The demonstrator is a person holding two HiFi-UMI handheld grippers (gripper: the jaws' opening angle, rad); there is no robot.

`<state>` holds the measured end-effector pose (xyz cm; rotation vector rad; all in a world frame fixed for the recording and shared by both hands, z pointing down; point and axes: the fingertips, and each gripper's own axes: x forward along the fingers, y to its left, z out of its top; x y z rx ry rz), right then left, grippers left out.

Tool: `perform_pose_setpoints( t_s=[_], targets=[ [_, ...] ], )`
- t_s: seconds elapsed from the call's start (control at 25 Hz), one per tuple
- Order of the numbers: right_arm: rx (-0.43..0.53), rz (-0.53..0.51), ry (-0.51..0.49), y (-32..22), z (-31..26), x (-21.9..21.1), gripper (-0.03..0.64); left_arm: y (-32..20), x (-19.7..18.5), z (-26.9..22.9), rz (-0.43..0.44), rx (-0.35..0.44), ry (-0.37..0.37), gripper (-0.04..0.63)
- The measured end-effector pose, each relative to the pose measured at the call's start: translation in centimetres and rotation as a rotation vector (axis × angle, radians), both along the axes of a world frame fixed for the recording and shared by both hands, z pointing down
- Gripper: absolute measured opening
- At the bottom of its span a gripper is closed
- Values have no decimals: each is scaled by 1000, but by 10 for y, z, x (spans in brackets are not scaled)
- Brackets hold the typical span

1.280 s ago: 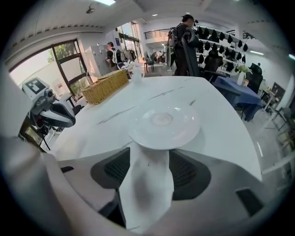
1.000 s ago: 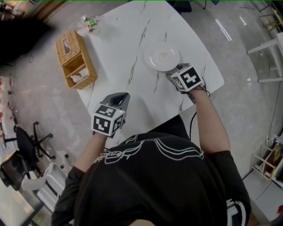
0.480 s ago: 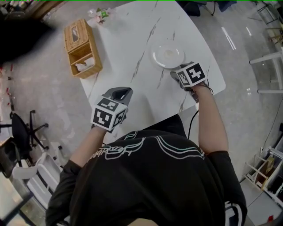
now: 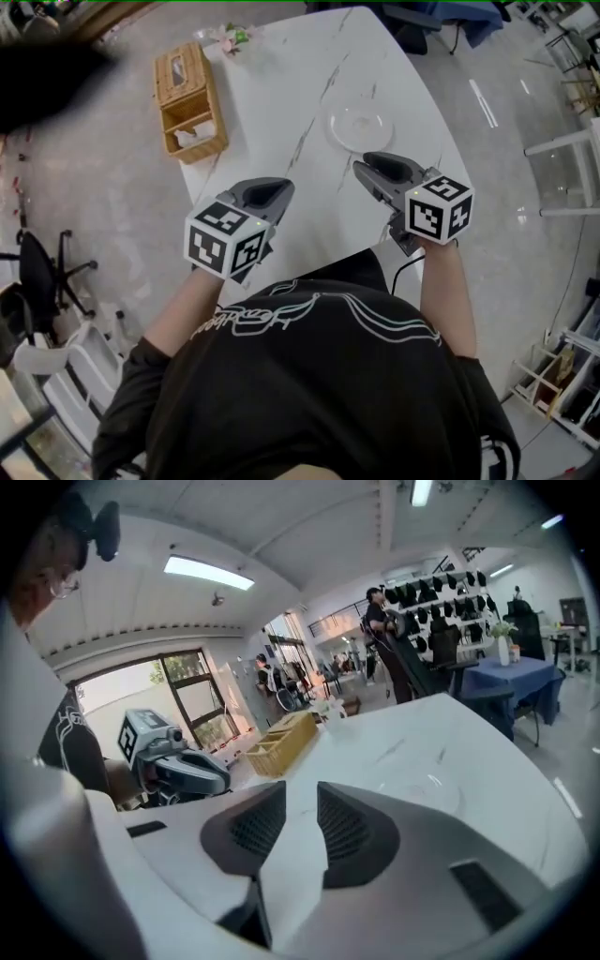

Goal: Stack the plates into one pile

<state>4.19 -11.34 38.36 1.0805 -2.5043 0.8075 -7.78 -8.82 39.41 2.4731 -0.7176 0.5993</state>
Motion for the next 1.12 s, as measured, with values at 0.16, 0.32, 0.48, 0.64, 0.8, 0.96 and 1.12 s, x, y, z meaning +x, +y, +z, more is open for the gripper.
perform_pose_setpoints(
  t_s=[0.16,0.32,0.48,0.64,0.8,0.96,1.12],
  targets=[
    [140,-19,-23,22,-35,-12,53,4,0,-31,0,37,77,28],
    [247,-38,-17,36,-54,-23,31,9,-3,-54,7,82,147,28],
    [297,-32,-93,43,-68,-29,31,9,-13,-65,-20,110,193,28],
    [290,-38,-170,49,-73,-36,26,12,-16,-72,-24,132,210,28],
    [285,-37,-224,51,-77,-40,26,15,-17,-73,-14,167,192,28],
    [283,-40,-195,53,-73,-42,26,17,-15,-72,-15,153,209,28],
    [276,-41,-167,55,-67,-40,26,18,-13,-70,-12,153,205,28]
  ],
)
